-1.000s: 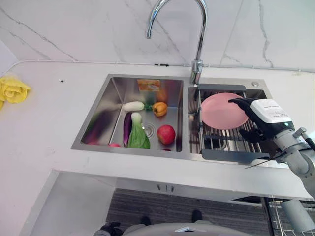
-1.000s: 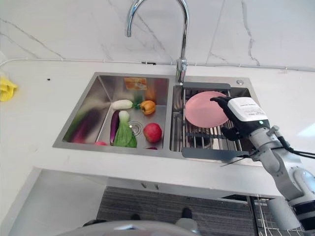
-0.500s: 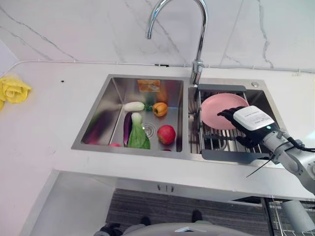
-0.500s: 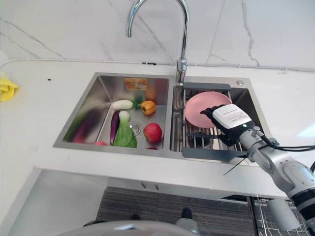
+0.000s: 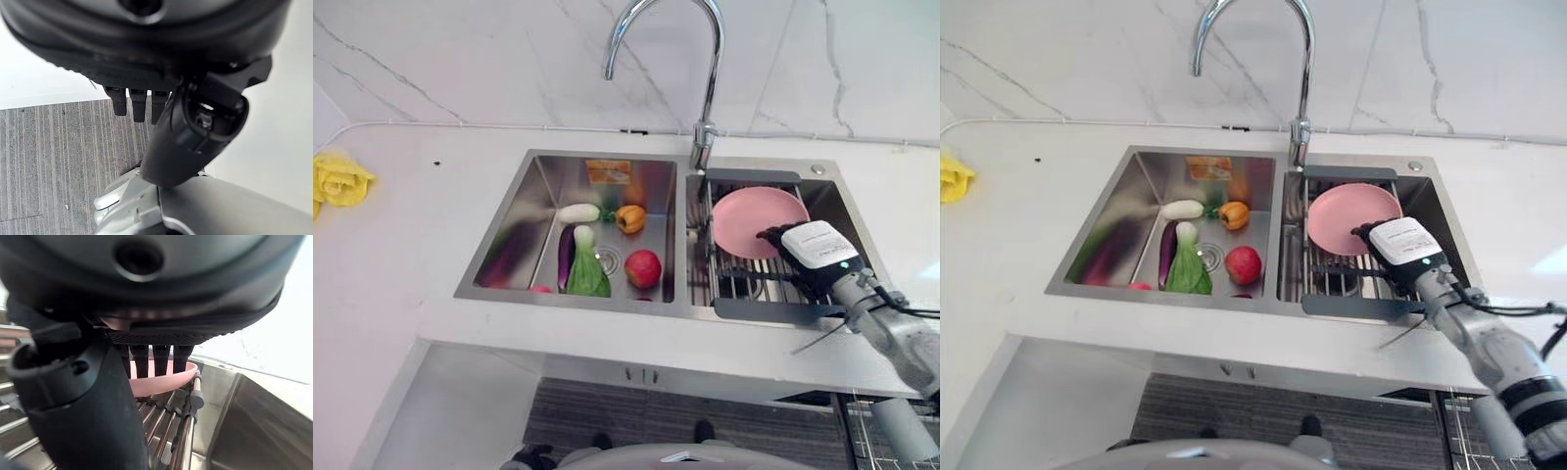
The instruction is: Place the dishes in the dishwasher.
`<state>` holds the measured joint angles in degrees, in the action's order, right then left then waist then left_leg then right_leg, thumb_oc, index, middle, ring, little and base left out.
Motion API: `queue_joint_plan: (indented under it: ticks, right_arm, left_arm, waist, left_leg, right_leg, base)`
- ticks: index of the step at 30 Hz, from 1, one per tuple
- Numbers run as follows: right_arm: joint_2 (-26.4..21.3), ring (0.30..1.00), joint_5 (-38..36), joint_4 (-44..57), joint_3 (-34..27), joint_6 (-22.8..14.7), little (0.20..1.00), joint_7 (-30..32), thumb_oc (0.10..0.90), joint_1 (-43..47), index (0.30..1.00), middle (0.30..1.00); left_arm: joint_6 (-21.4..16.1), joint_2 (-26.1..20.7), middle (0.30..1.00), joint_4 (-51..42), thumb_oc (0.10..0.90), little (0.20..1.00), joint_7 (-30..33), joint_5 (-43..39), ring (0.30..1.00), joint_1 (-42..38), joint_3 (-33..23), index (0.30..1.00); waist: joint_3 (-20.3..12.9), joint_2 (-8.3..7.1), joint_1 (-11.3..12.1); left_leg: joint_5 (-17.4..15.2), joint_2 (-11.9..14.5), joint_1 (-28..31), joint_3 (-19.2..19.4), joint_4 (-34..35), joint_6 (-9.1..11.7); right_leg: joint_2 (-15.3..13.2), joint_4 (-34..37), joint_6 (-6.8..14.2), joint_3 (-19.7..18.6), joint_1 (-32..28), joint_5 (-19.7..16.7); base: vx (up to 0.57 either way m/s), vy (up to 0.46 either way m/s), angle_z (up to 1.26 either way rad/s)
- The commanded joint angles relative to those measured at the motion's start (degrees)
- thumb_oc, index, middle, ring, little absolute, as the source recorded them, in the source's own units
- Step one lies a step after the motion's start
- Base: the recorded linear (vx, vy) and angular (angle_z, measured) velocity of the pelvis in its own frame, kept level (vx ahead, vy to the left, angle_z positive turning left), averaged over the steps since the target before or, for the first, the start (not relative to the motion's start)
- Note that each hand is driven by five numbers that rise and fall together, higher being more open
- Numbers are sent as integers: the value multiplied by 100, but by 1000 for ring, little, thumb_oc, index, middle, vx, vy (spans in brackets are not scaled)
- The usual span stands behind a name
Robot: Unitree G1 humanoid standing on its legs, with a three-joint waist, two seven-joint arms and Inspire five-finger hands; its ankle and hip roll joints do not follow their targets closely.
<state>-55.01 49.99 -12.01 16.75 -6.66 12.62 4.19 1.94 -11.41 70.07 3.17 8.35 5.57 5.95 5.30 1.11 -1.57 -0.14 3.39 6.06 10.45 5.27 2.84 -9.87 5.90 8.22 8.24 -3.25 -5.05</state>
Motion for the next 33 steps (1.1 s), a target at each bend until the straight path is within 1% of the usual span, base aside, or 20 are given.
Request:
queue_joint_plan:
  ticks: [1,2,5,6,9,16,20,26,27,28,30,31,32,33]
  right_arm:
    - [138,300,236,-30,-159,512,300,959,400,838,300,300]
    - [236,300,339,-27,-160,545,300,1050,400,763,300,300]
    - [380,300,380,-78,-100,642,300,1290,400,910,300,300]
    - [489,300,459,-14,-60,630,300,1363,400,796,300,300]
    - [636,300,427,-29,-57,721,300,1567,400,852,300,300]
    - [761,300,237,298,-229,732,300,1753,400,771,300,300]
    - [719,300,129,894,-599,740,300,1821,400,602,300,300]
    - [558,300,-327,2130,-1549,583,300,1702,400,66,300,300]
    - [558,300,-327,2130,-1549,583,300,1702,400,66,300,300]
    - [502,300,-394,2330,-1769,560,300,1670,400,-61,300,300]
    - [469,300,-581,2574,-2107,516,300,1637,400,-230,300,300]
    - [419,300,-648,2742,-2379,509,300,1639,400,-345,300,300]
    - [248,300,-480,2802,-2663,562,300,1653,400,-482,300,300]
    - [144,300,-328,2808,-2787,629,300,1675,400,-543,300,300]
  left_arm:
    - [-99,228,900,357,800,900,98,-53,900,-395,411,900]
    - [-90,235,900,366,800,900,135,8,900,-380,432,900]
    - [-89,260,900,377,800,900,201,21,900,-374,457,900]
    - [-48,257,900,400,800,900,245,128,900,-385,467,900]
    - [-32,258,900,406,800,900,346,173,900,-376,489,900]
    - [2,273,900,375,800,900,416,200,900,-353,517,900]
    - [32,282,900,317,800,900,450,235,900,-370,477,900]
    - [66,264,900,212,800,900,463,102,900,-414,294,900]
    - [66,264,900,212,800,900,463,102,900,-414,294,900]
    - [67,258,900,194,800,900,453,80,900,-419,266,900]
    - [67,240,900,141,800,900,433,25,900,-439,218,900]
    - [72,217,900,118,800,900,414,-3,900,-467,192,900]
    - [38,155,900,67,800,900,377,-36,900,-485,118,900]
    - [21,123,900,64,800,900,366,-43,900,-510,78,900]
  waist:
    - [-106,-128,348]
    - [-112,-118,358]
    - [-110,-116,374]
    - [-111,-103,387]
    - [-124,-107,405]
    - [-112,-109,410]
    - [-114,-125,390]
    - [-74,-184,284]
    - [-74,-184,284]
    - [-66,-199,254]
    - [-31,-239,187]
    - [1,-280,145]
    - [72,-346,80]
    - [135,-384,42]
  left_leg:
    - [-574,98,249,-193,-27,196]
    - [-577,100,250,-209,-27,196]
    - [-576,101,247,-225,-27,198]
    - [-577,106,236,-241,-27,199]
    - [-580,110,235,-265,-27,197]
    - [-590,112,254,-280,-27,194]
    - [-606,109,273,-269,-27,187]
    - [-612,67,248,-251,-27,141]
    - [-612,67,248,-251,-27,141]
    - [-612,48,238,-248,-27,128]
    - [-612,0,188,-236,-27,97]
    - [-596,-44,131,-226,-27,66]
    - [-617,-121,67,-197,-27,14]
    - [-631,-159,29,-153,-27,-15]
  right_leg:
    - [-552,-90,437,630,20,-9]
    - [-556,-90,434,652,9,2]
    - [-554,-90,426,654,14,-5]
    - [-552,-90,421,670,16,13]
    - [-547,-90,419,684,10,18]
    - [-538,-90,415,690,-13,36]
    - [-532,-90,416,696,-18,36]
    - [-572,-105,446,673,2,-37]
    - [-572,-105,446,673,2,-37]
    - [-590,-119,457,669,16,-60]
    - [-629,-150,494,619,96,-142]
    - [-683,-199,530,588,190,-215]
    - [-753,-295,588,518,360,-335]
    - [-799,-377,628,466,502,-458]
  base:
    - [0,0,0]
    - [16,-8,3]
    - [3,-4,5]
    - [-1,-6,5]
    - [7,-5,7]
    - [4,-2,3]
    - [0,0,0]
    - [-7,24,1]
    - [-15,63,-1]
    - [-19,79,-1]
    - [-50,119,-1]
    - [-126,161,-2]
    - [-162,175,-5]
    - [-187,152,-8]
